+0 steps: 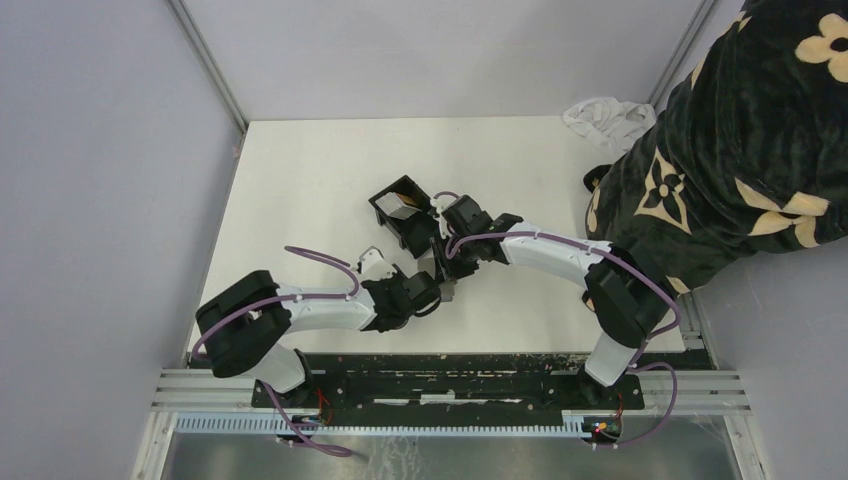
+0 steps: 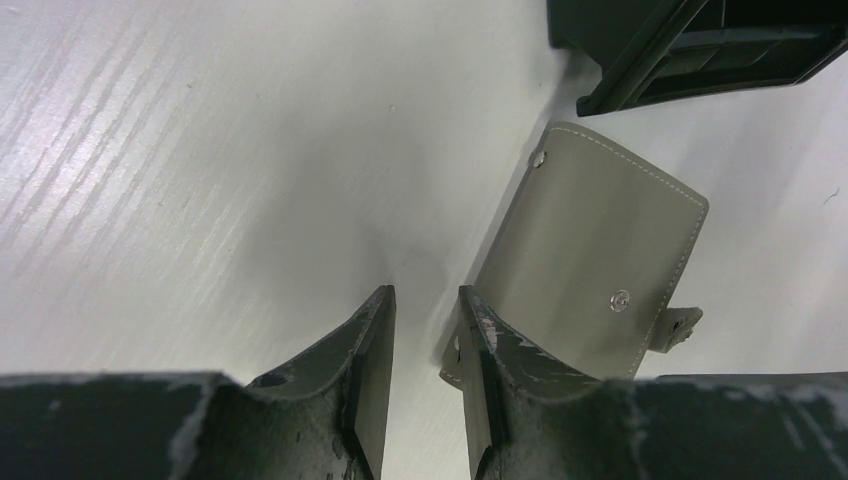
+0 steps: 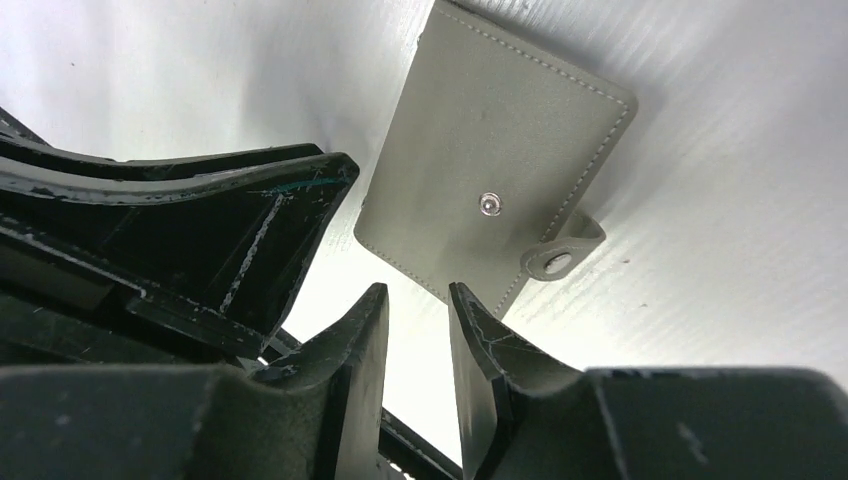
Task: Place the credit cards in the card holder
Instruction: Close the card holder at the center of the board.
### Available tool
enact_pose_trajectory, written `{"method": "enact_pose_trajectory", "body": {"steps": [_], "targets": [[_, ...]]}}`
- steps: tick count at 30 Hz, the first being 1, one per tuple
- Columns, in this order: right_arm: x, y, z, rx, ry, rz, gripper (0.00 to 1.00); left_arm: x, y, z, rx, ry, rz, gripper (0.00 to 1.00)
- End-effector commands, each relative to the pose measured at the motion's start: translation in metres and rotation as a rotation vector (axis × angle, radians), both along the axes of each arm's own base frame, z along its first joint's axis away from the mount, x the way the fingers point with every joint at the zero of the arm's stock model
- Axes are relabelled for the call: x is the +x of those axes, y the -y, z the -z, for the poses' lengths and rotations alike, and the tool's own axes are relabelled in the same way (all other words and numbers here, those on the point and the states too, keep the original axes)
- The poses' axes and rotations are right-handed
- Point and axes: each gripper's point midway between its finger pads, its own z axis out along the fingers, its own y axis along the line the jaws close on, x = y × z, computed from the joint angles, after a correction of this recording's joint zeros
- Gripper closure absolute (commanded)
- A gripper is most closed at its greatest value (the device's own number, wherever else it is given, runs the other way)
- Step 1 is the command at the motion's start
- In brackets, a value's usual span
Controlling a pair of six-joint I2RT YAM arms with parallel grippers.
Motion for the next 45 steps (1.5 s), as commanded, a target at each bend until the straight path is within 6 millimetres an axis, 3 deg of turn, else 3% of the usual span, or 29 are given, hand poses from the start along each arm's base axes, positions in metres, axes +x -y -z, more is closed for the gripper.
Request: {"method": "enact_pose_trajectory", "body": {"steps": [1,14,30,45], "targets": [[0.014,0.003,-0.031,-0.016,0.093,0.008,0.65,-0.004,-0.005,-0.004,0.008,0.009,0.036,0.63],[0.036,0.017,-0.048,-0.245,0.218,0.017,0.69,-0.001,0.0,-0.002,-0.048,0.059,0.064,0.63],[0.039,0.029,-0.025,-0.425,0.12,0.072,0.64,0.0,0.003,0.003,-0.047,0.081,0.097,0.63],[0.045,0.02,-0.011,-0.464,0.101,0.089,0.6,0.002,0.009,0.006,-0.038,0.08,0.124,0.63]]}}
